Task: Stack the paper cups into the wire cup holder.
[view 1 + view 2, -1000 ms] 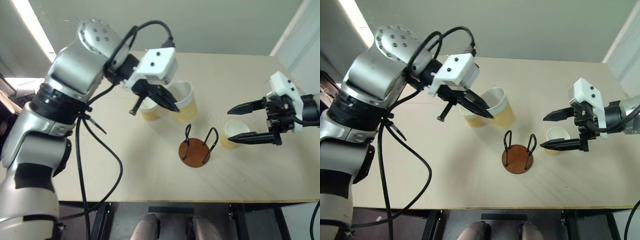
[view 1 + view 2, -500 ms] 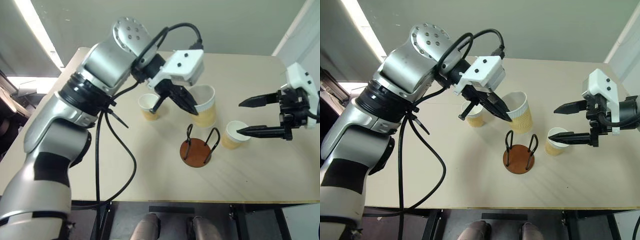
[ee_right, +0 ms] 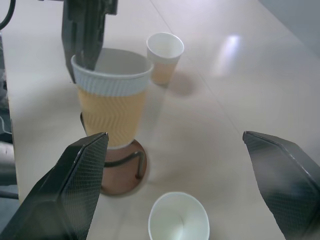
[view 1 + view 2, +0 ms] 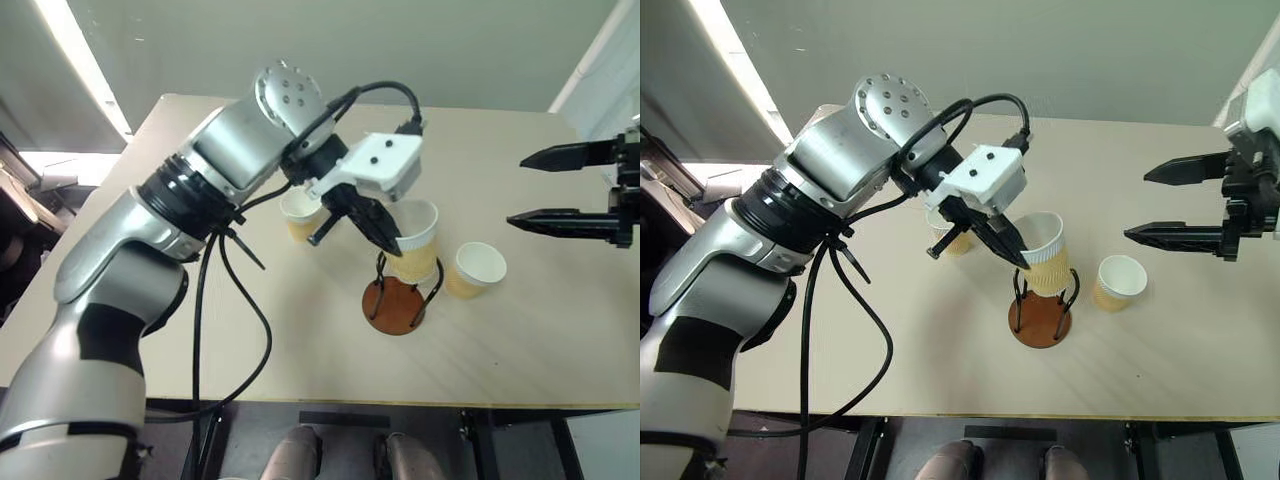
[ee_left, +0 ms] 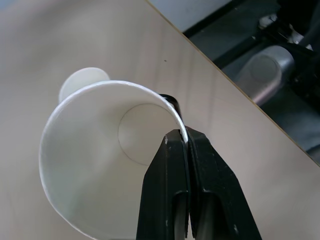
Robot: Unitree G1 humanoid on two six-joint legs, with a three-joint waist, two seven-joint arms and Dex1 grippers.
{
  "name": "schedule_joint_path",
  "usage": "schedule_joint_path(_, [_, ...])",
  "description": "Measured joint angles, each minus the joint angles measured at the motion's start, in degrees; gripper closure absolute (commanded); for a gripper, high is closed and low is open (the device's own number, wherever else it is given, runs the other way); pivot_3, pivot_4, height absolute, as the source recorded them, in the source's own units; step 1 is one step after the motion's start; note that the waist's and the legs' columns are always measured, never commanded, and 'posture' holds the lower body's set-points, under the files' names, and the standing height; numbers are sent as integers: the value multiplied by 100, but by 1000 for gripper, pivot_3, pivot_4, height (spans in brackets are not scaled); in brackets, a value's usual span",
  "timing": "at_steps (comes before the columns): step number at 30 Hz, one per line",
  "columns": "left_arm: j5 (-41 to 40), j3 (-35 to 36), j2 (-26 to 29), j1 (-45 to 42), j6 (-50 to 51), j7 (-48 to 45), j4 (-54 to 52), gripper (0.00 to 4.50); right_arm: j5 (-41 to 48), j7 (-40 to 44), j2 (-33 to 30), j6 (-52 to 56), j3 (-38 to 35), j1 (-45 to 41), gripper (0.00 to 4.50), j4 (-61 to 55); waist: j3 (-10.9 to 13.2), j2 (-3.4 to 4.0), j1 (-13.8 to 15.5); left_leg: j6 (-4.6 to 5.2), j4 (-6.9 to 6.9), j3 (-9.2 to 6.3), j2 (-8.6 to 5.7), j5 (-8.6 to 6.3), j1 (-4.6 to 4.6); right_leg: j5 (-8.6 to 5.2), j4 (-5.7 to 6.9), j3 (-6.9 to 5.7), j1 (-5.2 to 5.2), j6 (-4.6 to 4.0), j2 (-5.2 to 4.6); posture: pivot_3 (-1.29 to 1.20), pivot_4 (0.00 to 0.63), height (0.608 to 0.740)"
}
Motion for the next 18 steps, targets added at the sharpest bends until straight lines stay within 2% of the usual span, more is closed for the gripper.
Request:
schedule_joint_path(8, [71,-352,22,26,-370,-1,1,4500,144,-77,-92,123,-316,313,39,-154,1,1,4,6,24,1,-1,-3,-7,5,7,1,0,9,0,0,150,740])
schedule_joint_path(12, [249,-360,-210,77,-494,-2,119,4500,182,-112,-162,137,-454,498,39,-266,1,1,21,15,48,1,-1,-9,-15,7,10,1,0,15,0,0,150,740])
schedule_joint_path(15, [463,-349,-391,154,-538,-3,203,3927,199,-119,-174,140,-564,618,0,-285,3,5,27,22,67,2,-4,-13,-26,11,12,2,-1,23,0,0,150,740])
schedule_joint_path(18, [558,-105,-636,182,-410,-5,276,2812,201,-156,-200,108,-596,691,0,-327,3,5,36,24,74,2,-6,-14,-30,13,12,2,-1,27,-1,0,150,740])
